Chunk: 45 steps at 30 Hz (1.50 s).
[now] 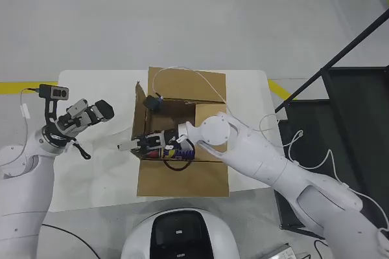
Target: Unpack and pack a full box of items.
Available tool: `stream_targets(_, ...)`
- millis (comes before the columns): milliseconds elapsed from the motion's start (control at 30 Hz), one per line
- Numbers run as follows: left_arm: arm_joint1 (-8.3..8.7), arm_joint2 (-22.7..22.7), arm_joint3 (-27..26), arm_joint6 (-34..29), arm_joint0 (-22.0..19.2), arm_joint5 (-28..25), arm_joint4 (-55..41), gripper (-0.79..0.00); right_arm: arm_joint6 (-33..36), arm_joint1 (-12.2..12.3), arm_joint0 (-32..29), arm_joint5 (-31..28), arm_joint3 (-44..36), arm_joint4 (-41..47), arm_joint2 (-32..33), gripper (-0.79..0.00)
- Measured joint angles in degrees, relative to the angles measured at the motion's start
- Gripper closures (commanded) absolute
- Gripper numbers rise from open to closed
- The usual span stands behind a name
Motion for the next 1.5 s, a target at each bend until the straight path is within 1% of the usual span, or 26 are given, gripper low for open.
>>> stream_targets(67, 0.08, 0.39, -2.02, 0.68, -0.13, 1.65, 1.30, -0.785, -1.52, -1.82, 1.23, 0.43, 2.51, -0.18, -1.94, -0.785)
stream_targets(167, 0.28, 0.36, -4.25, 0.78, -0.77, 3.92, 2.59, -0.785, -1.59, -3.59, 1.79, -0.67, 6.30, 0.06, -3.33, -0.785)
stream_targets(267, 0.53, 0.41, -5.10, 0.70, -1.51, 6.02, 4.57, -0.785, -0.78, -4.44, 1.74, -1.32, 8.85, -0.79, -3.75, -0.785)
stream_targets(333, 0.72, 0.85, -4.63, 3.34, -2.03, 8.57, 9.18, -0.785, -0.35, -4.52, 1.42, -1.65, 9.57, -1.62, -3.36, -0.785)
stream_targets(400, 0.80, 2.05, -3.62, 6.30, -2.35, 11.39, 14.52, -0.785, 0.02, -4.07, 0.88, -2.01, 8.54, -2.41, -2.22, -0.785)
stream_targets(500, 0.53, 5.52, -3.19, 11.49, -3.05, 15.61, 21.94, -0.785, 0.00, -2.53, -1.39, -1.70, 4.61, -4.80, 0.38, -0.785)
stream_targets(600, 0.37, 7.80, -3.07, 15.65, -3.13, 18.41, 26.97, -0.785, 0.10, -0.01, -5.18, -1.96, -0.07, -6.55, 5.16, -0.785)
stream_targets(700, 0.33, 8.54, -2.73, 18.55, -2.89, 19.84, 29.74, -0.785, 0.26, 3.37, -11.42, -3.48, -6.45, -8.13, 12.45, -0.785)
stream_targets(733, 0.34, 8.63, -2.75, 19.57, -2.70, 20.24, 30.43, -0.785, 0.25, 4.76, -14.47, -3.87, -9.51, -9.04, 15.83, -0.785)
stream_targets(833, 0.45, 8.68, -3.21, 22.24, -1.98, 21.18, 33.32, -0.785, 0.89, 7.84, -22.59, -3.59, -17.67, -11.48, 24.39, -0.785)
stream_targets(933, 0.56, 9.51, -4.57, 25.33, -1.02, 23.27, 38.45, -0.785, 1.95, 10.04, -30.31, -3.07, -24.90, -12.95, 32.19, -0.785)
stream_targets(1033, 0.43, 11.66, -6.29, 26.49, -0.25, 25.54, 42.42, -0.785, 2.47, 11.37, -36.50, -2.80, -29.96, -13.51, 38.39, -0.785)
stream_targets(1133, 0.14, 14.26, -7.01, 26.55, -0.22, 26.89, 44.85, -0.785, 2.52, 12.08, -40.57, -2.75, -32.32, -13.22, 42.51, -0.785)
stream_targets(1300, -0.23, 16.44, -7.33, 26.23, -0.27, 26.90, 44.48, -0.785, 2.71, 12.54, -43.61, -2.94, -33.85, -12.76, 45.30, -0.785)
stream_targets(1500, -0.27, 17.33, -8.83, 21.78, 0.46, 26.24, 41.39, -0.785, 2.60, 12.77, -44.80, -2.59, -34.88, -13.71, 46.31, -0.785)
